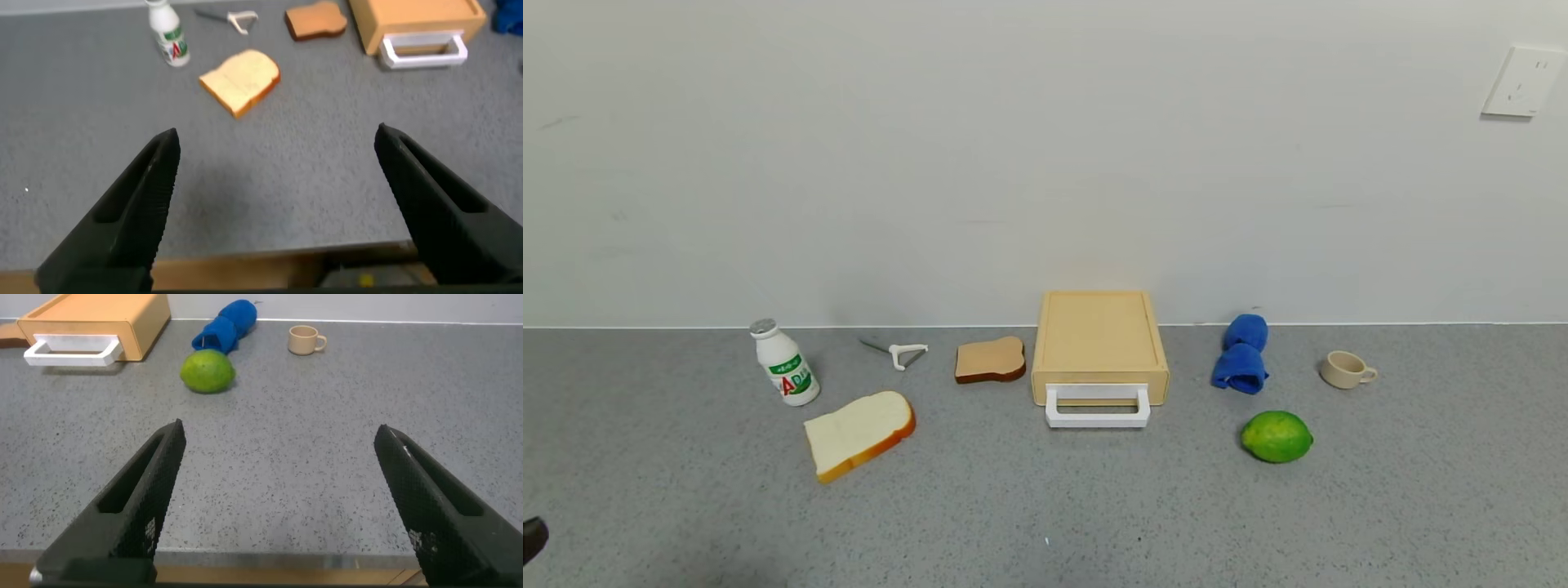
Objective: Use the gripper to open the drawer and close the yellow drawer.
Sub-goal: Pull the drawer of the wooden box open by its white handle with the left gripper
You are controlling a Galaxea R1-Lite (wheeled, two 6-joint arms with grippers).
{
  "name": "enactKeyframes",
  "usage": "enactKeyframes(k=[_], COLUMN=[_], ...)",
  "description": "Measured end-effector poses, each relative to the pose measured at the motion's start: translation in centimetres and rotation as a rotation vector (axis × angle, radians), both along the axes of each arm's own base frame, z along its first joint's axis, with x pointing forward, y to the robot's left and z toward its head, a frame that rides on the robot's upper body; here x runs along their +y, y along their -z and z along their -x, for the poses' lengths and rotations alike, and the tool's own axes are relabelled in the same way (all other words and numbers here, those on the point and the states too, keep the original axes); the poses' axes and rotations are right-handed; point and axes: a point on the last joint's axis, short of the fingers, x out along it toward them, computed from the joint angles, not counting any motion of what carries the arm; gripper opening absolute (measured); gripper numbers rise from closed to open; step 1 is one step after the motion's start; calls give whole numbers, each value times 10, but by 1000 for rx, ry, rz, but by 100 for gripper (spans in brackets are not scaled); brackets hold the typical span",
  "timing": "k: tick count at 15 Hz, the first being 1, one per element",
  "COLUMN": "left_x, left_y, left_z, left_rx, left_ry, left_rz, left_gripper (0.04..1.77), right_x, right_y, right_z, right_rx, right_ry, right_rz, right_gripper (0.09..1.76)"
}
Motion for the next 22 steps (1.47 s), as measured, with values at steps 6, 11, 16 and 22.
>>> enactKeyframes(k=[6, 11, 16, 22], left_x=[-4, -39, -81, -126], left_y=[-40, -37, -24, -13], left_z=[-108, -194, -244, -273], left_rx=[355, 501, 603, 651], left_ry=[3, 26, 62, 102], left_rz=[87, 145, 114, 135], left_gripper=[172, 172, 172, 172], right_x=[0, 0, 0, 0], right_y=[0, 0, 0, 0], right_z=[0, 0, 0, 0], right_rx=[0, 0, 0, 0], right_ry=[0, 0, 0, -1], right_rz=[0, 0, 0, 0], right_gripper=[170, 170, 170, 170])
